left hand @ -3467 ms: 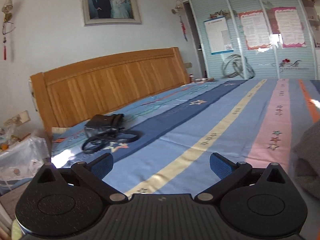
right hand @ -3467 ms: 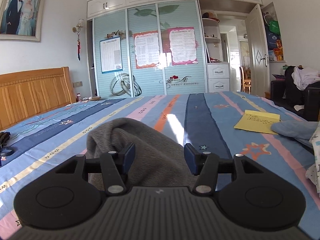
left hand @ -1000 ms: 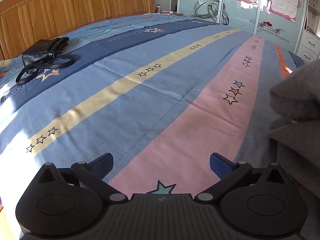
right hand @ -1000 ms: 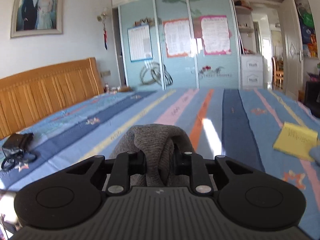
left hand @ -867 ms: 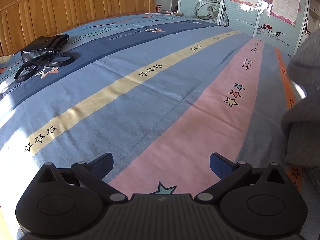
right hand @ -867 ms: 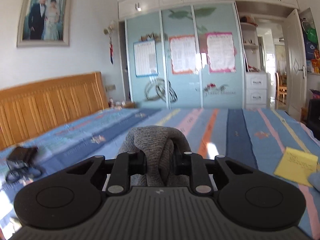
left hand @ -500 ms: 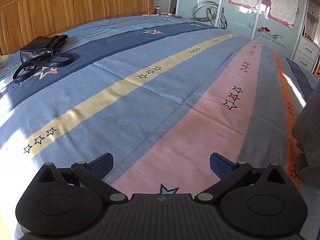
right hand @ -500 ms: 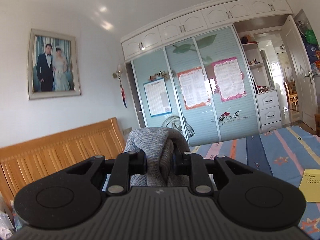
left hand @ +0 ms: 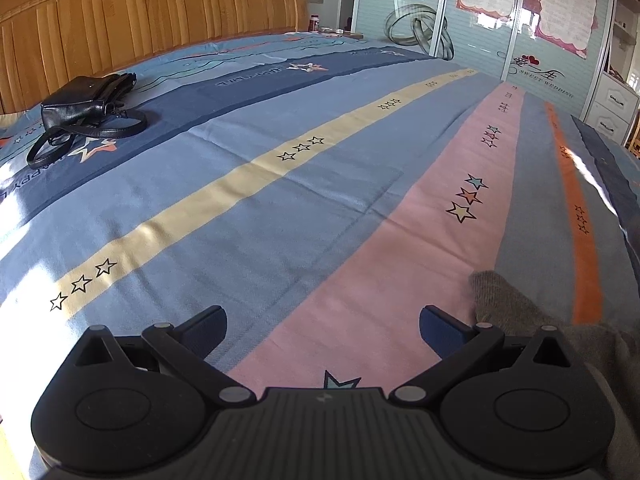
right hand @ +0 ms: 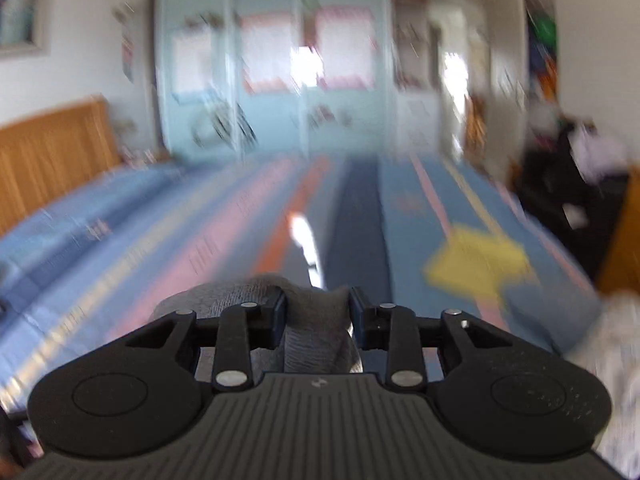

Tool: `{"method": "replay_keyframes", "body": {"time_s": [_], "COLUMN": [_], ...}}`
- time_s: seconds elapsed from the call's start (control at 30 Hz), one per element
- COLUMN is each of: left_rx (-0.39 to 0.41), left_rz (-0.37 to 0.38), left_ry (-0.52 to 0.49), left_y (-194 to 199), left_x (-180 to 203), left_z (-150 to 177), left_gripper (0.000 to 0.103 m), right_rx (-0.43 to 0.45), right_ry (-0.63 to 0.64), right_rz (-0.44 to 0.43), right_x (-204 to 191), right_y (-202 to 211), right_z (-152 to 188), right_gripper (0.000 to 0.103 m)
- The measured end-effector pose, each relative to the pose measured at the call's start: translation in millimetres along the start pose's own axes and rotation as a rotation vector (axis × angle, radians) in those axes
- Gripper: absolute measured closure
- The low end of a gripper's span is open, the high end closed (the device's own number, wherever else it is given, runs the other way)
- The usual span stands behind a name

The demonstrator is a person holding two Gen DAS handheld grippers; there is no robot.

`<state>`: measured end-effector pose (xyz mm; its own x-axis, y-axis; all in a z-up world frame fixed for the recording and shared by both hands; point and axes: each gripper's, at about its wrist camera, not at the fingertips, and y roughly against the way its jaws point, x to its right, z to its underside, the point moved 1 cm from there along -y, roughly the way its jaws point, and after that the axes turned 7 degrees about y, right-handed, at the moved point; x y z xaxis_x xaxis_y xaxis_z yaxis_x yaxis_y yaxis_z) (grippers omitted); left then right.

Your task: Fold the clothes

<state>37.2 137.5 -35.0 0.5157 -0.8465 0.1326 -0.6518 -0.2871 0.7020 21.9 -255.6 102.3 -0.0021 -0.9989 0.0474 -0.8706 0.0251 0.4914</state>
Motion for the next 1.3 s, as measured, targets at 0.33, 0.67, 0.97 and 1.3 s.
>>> {"method": "replay_keyframes", "body": {"time_s": [0.33,0.67,0.97,1.3], "left_rx": [0.004,0.018,0.059,0.050], "left_rz": [-0.016,-0.018,0.034,0.064], "left_ry": [-0.074,-0.126,-0.224,-0.427], "left_y": [0.7,-0.9,9.1,16.2], "left_x": [18.4,34.0,62.0,91.8], "left_z": [9.9,17.2,31.1,61.7], "left_gripper": [0.001,0.001,0.001,0.001], "right_rx": [0.025,-0.095,-0.286,-0.050], "right_ry": [0.118,0.580,0.660,0.321], "right_rz": [0.018,0.012,0.121,0.080], "right_x": [-41.9,-149.5,-157.9,-101.8], "right_y": [-1.1,-114.1,-206.8,-124.8], "right_z": [91.6,68.4,98.3,58.2], "right_gripper": [0.042,0.023,0.019,0.086]}}
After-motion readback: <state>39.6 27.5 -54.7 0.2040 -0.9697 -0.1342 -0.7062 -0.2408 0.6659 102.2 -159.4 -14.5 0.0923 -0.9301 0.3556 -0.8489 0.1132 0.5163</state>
